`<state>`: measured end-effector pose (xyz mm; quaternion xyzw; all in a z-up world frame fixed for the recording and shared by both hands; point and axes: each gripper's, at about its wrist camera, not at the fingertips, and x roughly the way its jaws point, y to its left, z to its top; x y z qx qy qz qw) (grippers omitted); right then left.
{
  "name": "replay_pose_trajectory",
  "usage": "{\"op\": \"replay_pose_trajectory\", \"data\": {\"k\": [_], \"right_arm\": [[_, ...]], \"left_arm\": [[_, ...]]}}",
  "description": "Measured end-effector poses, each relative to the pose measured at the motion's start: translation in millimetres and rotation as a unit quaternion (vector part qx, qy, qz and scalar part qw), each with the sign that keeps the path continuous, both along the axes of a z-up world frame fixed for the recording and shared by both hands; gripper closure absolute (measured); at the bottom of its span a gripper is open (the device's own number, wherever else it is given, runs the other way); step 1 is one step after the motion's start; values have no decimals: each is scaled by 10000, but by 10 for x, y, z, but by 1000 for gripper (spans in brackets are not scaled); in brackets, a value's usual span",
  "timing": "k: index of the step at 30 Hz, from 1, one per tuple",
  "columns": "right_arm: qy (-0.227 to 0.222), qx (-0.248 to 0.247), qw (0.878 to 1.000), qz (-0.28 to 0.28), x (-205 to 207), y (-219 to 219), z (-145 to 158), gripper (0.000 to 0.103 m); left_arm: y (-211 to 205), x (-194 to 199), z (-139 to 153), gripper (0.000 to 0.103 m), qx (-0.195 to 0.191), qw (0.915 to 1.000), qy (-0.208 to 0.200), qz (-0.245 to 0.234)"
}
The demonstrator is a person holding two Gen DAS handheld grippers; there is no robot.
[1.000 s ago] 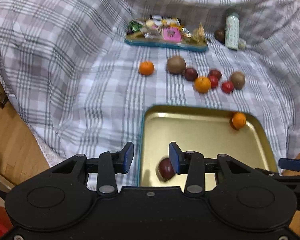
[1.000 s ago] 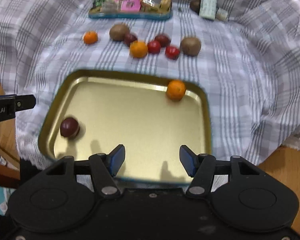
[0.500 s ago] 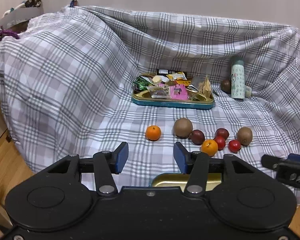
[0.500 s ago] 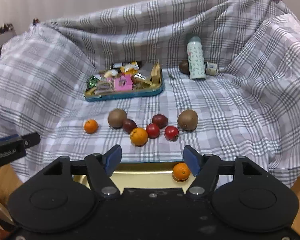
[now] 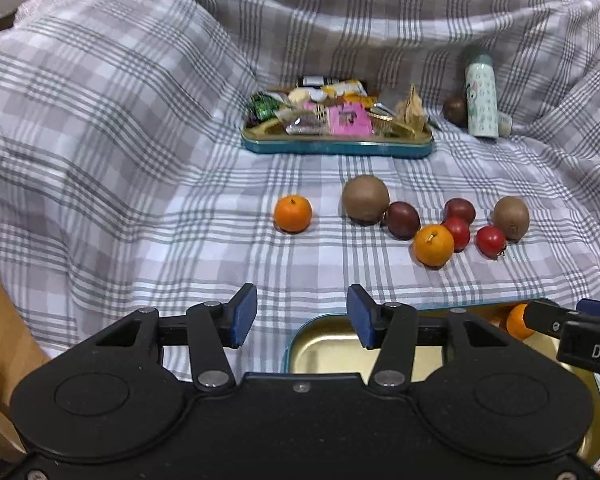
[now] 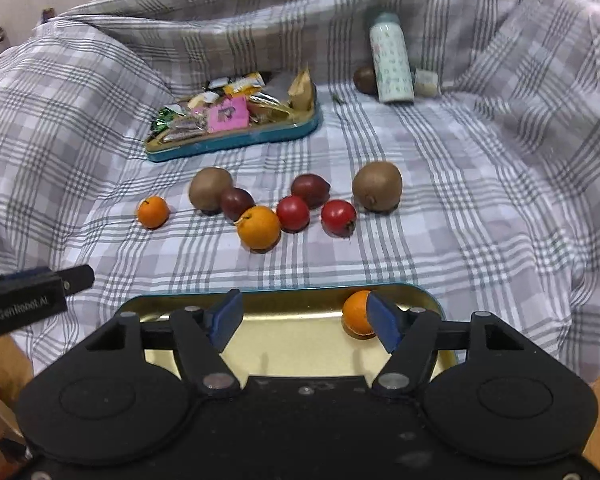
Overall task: Organize fruits
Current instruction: 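Grasp a red tomato with the right gripper while the left gripper grasps a mandarin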
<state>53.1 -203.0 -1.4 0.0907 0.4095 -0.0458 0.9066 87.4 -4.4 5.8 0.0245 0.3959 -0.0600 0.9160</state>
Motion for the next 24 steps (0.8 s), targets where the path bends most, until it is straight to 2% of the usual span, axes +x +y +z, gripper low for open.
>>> {"op": "replay_pose_trajectory", "data": {"k": [4,11,15,20,24], "right_arm": [[23,-7,10000,-90,162,-53,-53,33],[389,-35,9991,-165,567,-150,-204,34],[311,-284,9987,-276,744,-193,-278,38],[277,-507,9983,-120,935,-182,-359,41],[275,-729,9970,46,1035,-150,-421,48]], "left_arm": [[-49,158,-73,46,81,9999,28,-78],[-92,478,-231,46,86,9997,164,-178],[-102,658,-310,46,65,9997,202,-151],[-100,910,-415,46,4,9994,332,-69],[-111,1047,-481,46,42,9991,418,-46]]}}
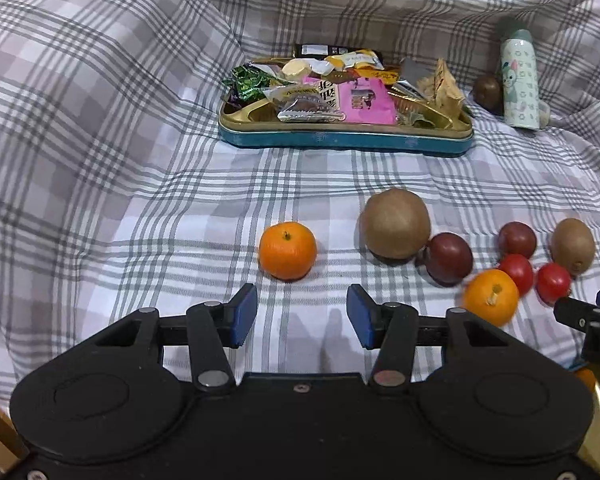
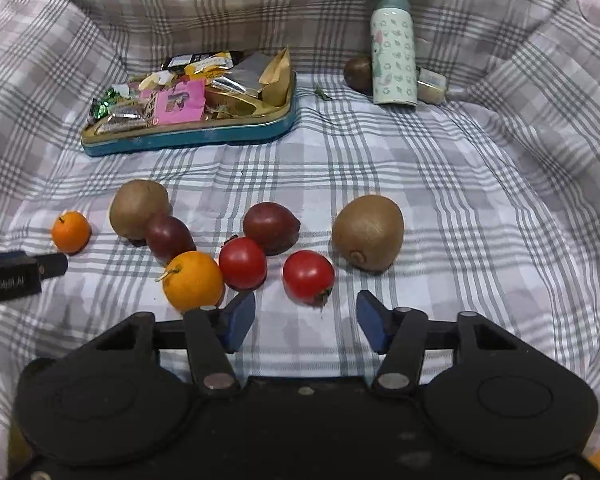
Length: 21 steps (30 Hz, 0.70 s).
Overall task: Organize fruits
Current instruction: 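Grasp a red tomato with the right gripper while the left gripper grasps a mandarin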
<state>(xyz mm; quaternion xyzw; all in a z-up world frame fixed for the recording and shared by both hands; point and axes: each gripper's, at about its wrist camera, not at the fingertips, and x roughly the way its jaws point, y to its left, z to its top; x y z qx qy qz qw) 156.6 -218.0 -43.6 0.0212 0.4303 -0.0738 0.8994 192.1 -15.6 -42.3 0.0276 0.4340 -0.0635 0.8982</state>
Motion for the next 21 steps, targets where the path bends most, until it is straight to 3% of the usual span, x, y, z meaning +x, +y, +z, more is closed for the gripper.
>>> {"op": "replay_pose_trajectory", "data": {"k": [21], "right_arm": [[360,104,9993,-77,389,-109,-300,52]], "left_arm": [[-89,358,-170,46,254,9997,-13,-14]]}}
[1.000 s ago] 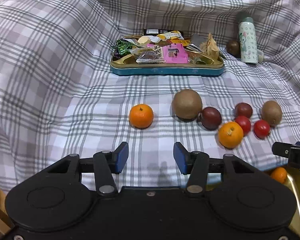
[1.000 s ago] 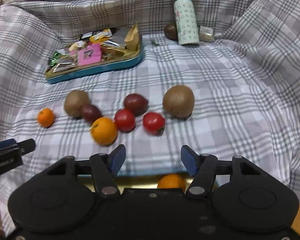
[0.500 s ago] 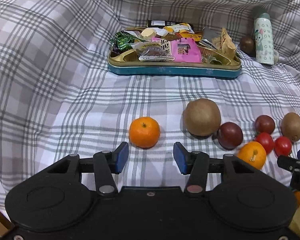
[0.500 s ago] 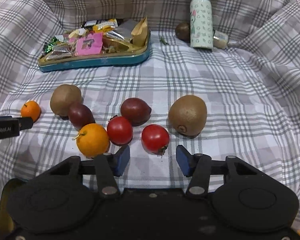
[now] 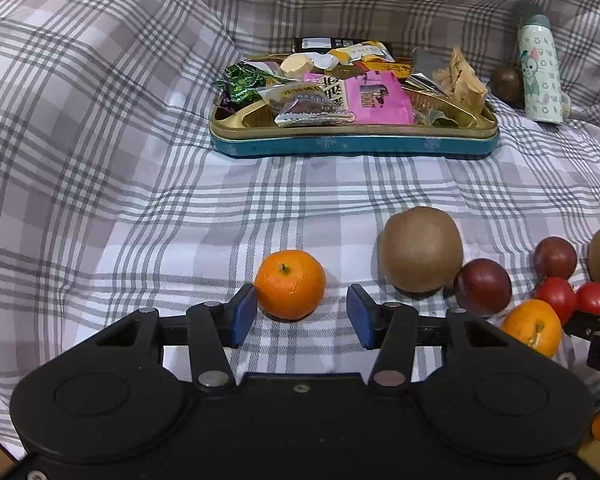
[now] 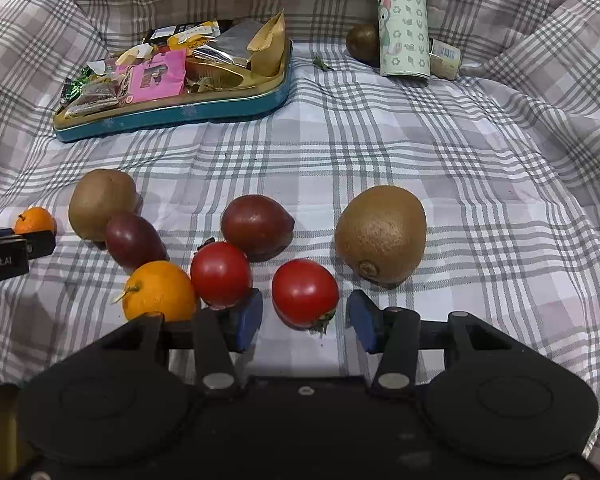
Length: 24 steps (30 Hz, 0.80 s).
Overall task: Organize fruits
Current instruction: 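Grasp a red tomato with the right gripper while the left gripper grasps a mandarin, then carry the tomato with the right gripper while the left gripper carries the mandarin over the tray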
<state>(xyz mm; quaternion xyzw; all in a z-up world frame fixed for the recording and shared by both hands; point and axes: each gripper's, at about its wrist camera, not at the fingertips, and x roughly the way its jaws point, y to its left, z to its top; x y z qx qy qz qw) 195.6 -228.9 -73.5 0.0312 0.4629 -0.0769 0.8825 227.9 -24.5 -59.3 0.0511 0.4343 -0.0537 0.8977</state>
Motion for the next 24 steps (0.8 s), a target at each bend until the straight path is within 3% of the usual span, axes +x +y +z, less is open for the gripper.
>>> {"op": "replay_pose_trajectory", "data": {"k": [10,14,24], "right_arm": [[-43,-30,10000,-27,20,5,-6,55],[-72,-64,10000,4,11,25,2,67],[38,83,9999,-121,-76,-8,50,68]], "left_arm": [[50,162,-107,46,-54,9997,173,132],[33,170,-102,54,-63,9998,172,66],[76,41,42,54,-364,9985,400,47]]}}
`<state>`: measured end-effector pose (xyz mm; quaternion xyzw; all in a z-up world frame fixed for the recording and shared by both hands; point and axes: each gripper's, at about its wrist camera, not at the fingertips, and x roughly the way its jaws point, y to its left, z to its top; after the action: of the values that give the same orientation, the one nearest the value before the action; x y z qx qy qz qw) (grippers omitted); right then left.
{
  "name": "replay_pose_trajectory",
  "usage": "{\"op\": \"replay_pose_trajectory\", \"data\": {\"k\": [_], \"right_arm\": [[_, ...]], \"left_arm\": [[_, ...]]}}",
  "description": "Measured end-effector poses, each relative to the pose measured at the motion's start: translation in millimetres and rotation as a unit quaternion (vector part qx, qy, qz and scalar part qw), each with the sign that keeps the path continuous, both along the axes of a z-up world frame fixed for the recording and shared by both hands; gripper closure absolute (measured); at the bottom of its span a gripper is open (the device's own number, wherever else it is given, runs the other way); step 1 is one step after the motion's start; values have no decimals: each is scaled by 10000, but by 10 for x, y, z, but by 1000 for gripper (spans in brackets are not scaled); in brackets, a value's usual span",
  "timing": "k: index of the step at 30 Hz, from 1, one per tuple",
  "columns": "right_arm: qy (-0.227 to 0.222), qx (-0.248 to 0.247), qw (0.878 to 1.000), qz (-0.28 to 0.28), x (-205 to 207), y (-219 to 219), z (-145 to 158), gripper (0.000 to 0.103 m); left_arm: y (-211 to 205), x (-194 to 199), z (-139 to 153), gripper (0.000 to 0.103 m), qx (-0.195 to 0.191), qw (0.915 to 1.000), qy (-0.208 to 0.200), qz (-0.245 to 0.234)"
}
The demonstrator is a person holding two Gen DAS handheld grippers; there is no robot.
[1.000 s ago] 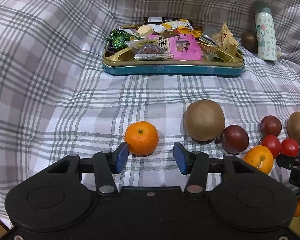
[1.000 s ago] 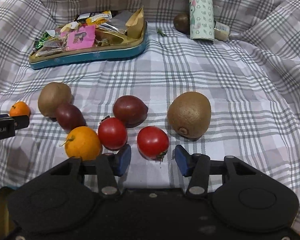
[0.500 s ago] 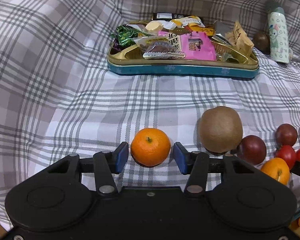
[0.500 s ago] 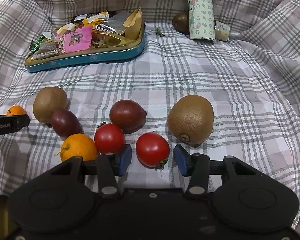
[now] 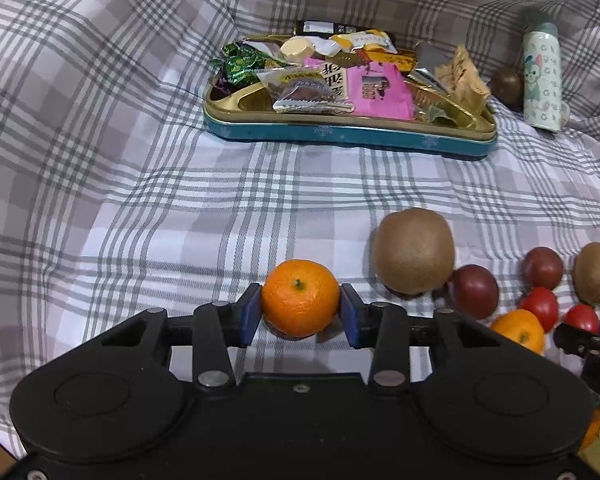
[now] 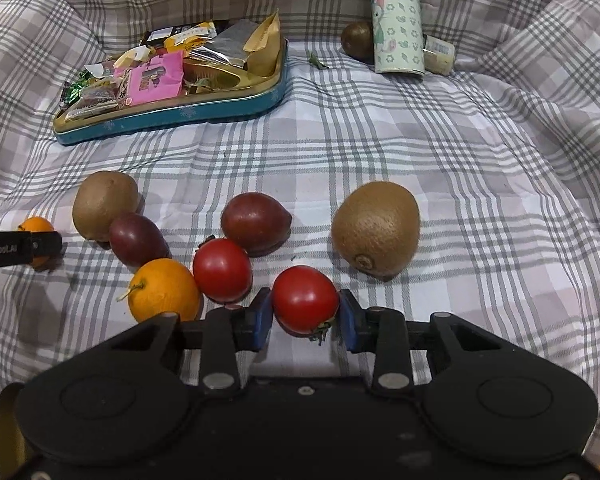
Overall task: Organize fruits
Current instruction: 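Carry the tomato with the right gripper while the left gripper carries the mandarin over the tray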
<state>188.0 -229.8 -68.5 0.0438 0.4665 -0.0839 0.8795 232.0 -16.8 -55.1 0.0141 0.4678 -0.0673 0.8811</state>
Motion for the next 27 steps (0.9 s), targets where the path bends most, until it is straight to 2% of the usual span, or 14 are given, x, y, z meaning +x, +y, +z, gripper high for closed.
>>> {"op": "replay_pose_trajectory", "data": {"k": [13,27], "right_arm": [[215,223,9990,-309,-418,-39,203,68],[406,84,9990,-141,-1062,205,376,68]], "left_arm": [[-106,-634,369,54,79,9994,-17,-330],[-131,-1355,360,54,270,9984,394,-316]]}}
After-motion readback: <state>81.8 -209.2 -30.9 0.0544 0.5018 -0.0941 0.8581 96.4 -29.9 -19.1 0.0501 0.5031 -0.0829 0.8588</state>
